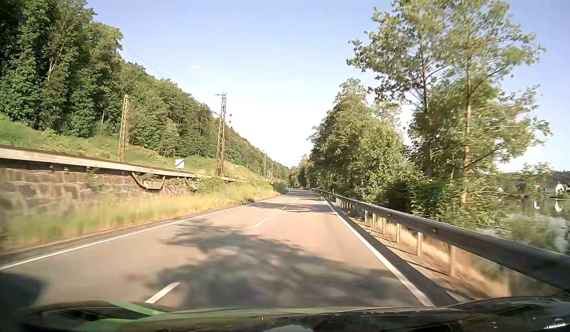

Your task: Follow the waypoints while adhering to traffic rules and regulations

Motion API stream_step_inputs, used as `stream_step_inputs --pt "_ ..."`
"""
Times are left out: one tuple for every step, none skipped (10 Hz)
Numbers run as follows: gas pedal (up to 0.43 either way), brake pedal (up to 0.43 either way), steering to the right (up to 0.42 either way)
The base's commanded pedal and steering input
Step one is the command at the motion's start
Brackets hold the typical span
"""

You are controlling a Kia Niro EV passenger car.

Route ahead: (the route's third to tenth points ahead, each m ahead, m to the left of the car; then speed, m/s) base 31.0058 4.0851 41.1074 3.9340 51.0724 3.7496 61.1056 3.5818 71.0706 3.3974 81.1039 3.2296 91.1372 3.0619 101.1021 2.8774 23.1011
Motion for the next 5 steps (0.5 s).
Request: stream_step_inputs --pt "0.26 0.0 0.004" --pt "0.26 0.0 0.005" --pt "0.26 0.0 0.006" --pt "0.26 0.0 0.006" --pt "0.26 0.0 0.006"
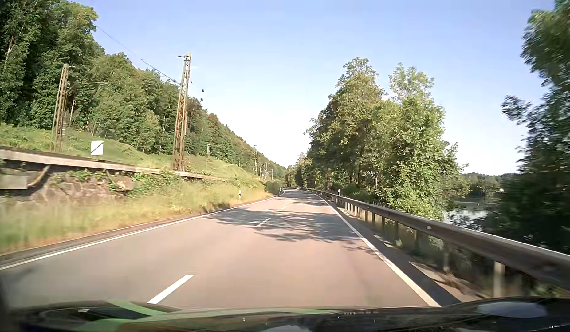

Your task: Follow the waypoints while adhering to traffic rules and regulations

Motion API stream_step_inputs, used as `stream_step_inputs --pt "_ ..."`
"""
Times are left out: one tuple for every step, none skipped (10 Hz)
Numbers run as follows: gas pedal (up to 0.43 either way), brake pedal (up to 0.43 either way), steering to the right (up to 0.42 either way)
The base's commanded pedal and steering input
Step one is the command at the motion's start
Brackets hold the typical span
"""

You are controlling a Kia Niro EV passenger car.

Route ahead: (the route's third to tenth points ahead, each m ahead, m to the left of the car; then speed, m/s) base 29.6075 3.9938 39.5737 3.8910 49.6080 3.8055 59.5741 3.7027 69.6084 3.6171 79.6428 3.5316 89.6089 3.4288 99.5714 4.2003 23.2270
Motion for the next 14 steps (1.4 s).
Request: stream_step_inputs --pt "0.26 0.0 0.006" --pt "0.248 0.0 0.006" --pt "0.22 0.0 0.005" --pt "0.22 0.0 0.005" --pt "0.22 0.0 0.005" --pt "0.22 0.0 0.004" --pt "0.22 0.0 0.004" --pt "0.209 0.0 0.003" --pt "0.189 0.0 0.002" --pt "0.189 0.0 0.001" --pt "0.177 0.0 0.0" --pt "0.189 0.0 0.0" --pt "0.189 0.0 0.0" --pt "0.197 0.0 -0.001"
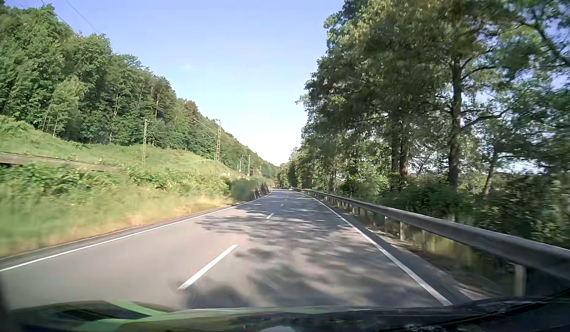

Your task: Follow the waypoints while adhering to traffic rules and regulations

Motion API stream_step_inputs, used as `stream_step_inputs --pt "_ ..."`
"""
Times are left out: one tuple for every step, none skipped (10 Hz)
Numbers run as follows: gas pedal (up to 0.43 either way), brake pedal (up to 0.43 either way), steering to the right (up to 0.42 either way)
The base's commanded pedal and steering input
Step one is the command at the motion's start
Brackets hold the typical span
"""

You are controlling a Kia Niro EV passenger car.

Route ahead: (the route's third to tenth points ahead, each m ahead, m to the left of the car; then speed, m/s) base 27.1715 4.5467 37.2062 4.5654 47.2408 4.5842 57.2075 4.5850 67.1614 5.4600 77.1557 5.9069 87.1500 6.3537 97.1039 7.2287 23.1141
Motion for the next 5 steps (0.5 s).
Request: stream_step_inputs --pt "0.197 0.0 -0.003" --pt "0.209 0.0 -0.004" --pt "0.22 0.0 -0.004" --pt "0.228 0.0 -0.004" --pt "0.228 0.0 -0.005"
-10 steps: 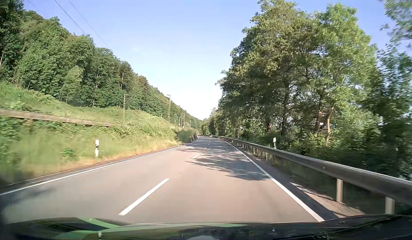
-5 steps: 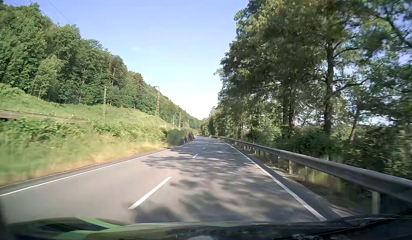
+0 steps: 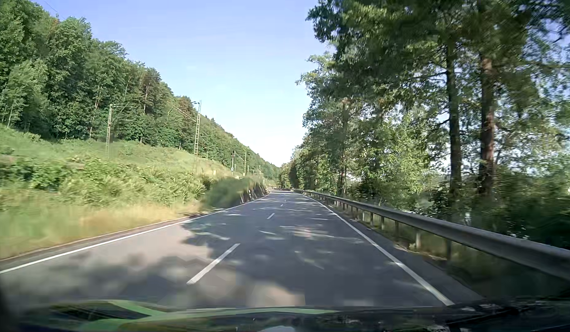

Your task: Follow the waypoints while adhering to traffic rules and regulations

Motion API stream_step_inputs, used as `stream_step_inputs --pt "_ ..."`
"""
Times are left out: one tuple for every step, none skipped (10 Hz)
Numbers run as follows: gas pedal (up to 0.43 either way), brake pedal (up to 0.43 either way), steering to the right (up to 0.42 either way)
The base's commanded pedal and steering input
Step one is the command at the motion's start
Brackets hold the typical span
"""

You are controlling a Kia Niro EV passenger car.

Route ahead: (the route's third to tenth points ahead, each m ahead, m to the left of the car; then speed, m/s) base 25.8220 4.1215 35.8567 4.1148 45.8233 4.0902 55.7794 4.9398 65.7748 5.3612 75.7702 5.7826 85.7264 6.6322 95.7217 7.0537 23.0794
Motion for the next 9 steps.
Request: stream_step_inputs --pt "0.228 0.0 -0.005" --pt "0.22 0.0 -0.006" --pt "0.209 0.0 -0.007" --pt "0.209 0.0 -0.008" --pt "0.209 0.0 -0.008" --pt "0.209 0.0 -0.008" --pt "0.22 0.0 -0.008" --pt "0.228 0.0 -0.008" --pt "0.228 0.0 -0.008"
